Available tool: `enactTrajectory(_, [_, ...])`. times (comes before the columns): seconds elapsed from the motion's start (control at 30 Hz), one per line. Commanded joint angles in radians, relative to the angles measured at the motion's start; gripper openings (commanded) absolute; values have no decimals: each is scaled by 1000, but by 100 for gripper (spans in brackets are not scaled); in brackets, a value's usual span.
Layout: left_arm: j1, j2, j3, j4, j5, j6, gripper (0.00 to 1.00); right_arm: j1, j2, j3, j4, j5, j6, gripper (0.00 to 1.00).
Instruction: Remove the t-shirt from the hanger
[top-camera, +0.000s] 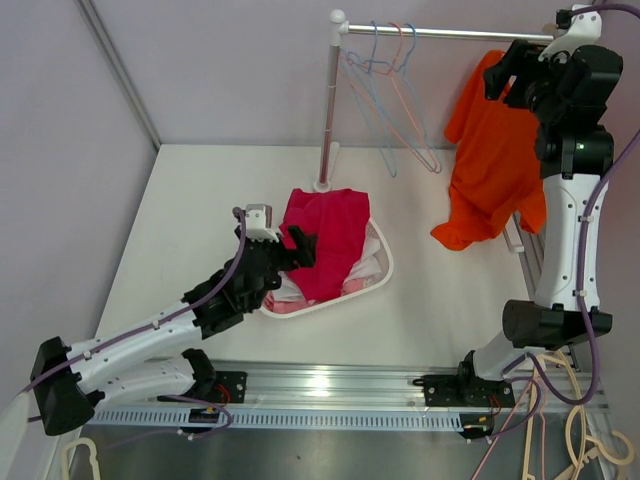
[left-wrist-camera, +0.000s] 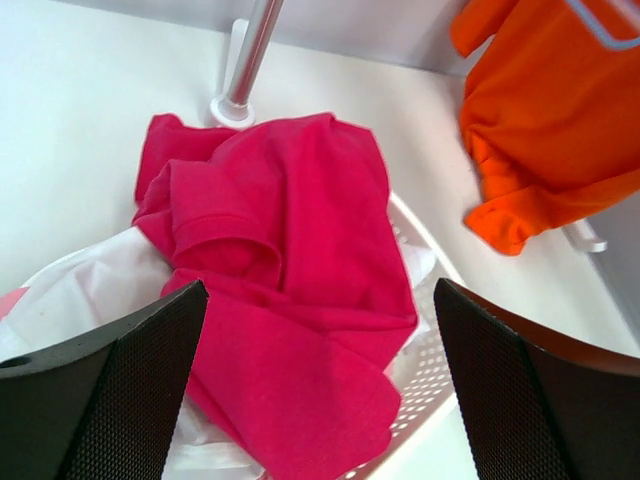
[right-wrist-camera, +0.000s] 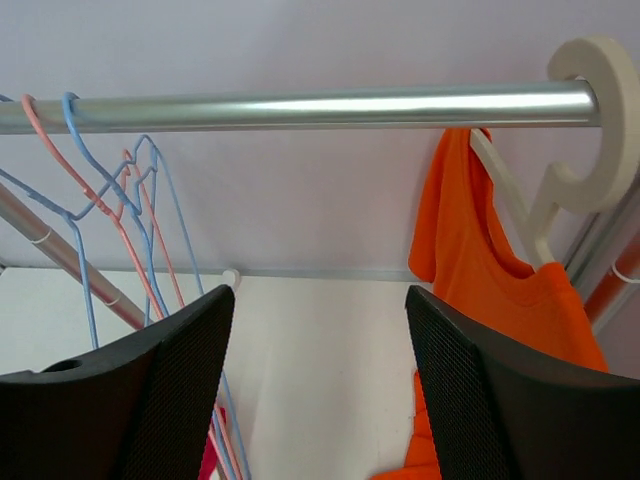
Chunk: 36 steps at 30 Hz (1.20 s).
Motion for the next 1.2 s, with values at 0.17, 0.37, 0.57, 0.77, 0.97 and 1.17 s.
enactTrajectory(0.17, [-35,21,43,1,-33,82,99,-78,60,132,-147,109,-34,73])
enactTrajectory(0.37, [-43,0,83,19,-31,154,99,-122,98,163,-121,105,-32,73])
enactTrajectory(0.57, [-43,24,89,55,-22,191,100,-139,181,213,-90,105,-5,72])
enactTrajectory(0.77, [-43,44,45,148,-14,208,100,-139,218,175,57,137,-3,70])
enactTrajectory(0.97, [-43,60,-5,260,-11,243,100,-142,299,170,192,120,-8,63])
enactTrajectory(1.17, [-43,93,6,283,-31,282,100,-158,404,241,233,41,28,42])
